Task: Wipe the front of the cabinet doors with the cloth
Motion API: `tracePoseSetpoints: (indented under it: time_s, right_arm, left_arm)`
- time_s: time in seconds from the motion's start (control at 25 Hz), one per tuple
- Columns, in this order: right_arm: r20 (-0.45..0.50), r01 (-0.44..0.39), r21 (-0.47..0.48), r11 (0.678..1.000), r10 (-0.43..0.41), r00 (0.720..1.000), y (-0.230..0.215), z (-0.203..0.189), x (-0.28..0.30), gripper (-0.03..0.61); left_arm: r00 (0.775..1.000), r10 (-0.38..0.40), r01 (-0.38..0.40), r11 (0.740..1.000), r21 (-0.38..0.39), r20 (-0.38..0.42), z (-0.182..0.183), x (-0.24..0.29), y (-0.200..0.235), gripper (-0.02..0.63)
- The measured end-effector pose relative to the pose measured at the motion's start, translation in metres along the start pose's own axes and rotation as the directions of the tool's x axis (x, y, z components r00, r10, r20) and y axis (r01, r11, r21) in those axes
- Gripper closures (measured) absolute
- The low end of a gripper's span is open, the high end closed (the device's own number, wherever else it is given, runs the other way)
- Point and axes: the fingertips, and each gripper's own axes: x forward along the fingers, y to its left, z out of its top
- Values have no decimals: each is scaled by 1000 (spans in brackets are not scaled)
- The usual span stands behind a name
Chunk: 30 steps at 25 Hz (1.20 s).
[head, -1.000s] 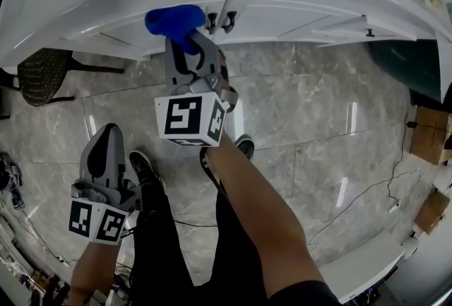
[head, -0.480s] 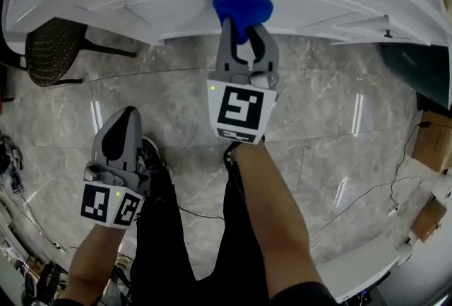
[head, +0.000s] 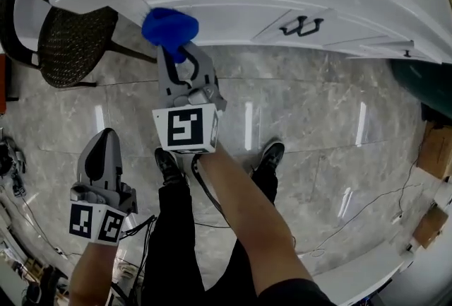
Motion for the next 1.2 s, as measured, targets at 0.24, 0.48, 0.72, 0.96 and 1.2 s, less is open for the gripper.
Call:
tracePoseSetpoints:
  time_s: [0.24,0.48,0.72,0.96,1.2]
  right_arm:
    - [-3,-55,28,998,55,998,31,-34,36,526]
    - [-2,-6,39,999,6,1000,-33,-53,18,526]
    - [-1,72,78,994,-72,997,-116,-69,-17,526]
    - [-74,78,59,995,-74,995,-168,-96,-41,527]
    - [-91,130,94,987,-122,988,-196,-105,-67,527]
  left_arm:
    - [999,16,-15,1000,25,-38,-11,-2,30,614]
    - [996,-61,63,998,29,-70,-36,43,-20,614]
    - [990,-100,103,994,24,-100,-66,87,-81,614]
    - [990,-56,58,998,14,-131,-90,116,-105,614]
    - [995,18,-19,1000,-12,-98,-93,133,-111,614]
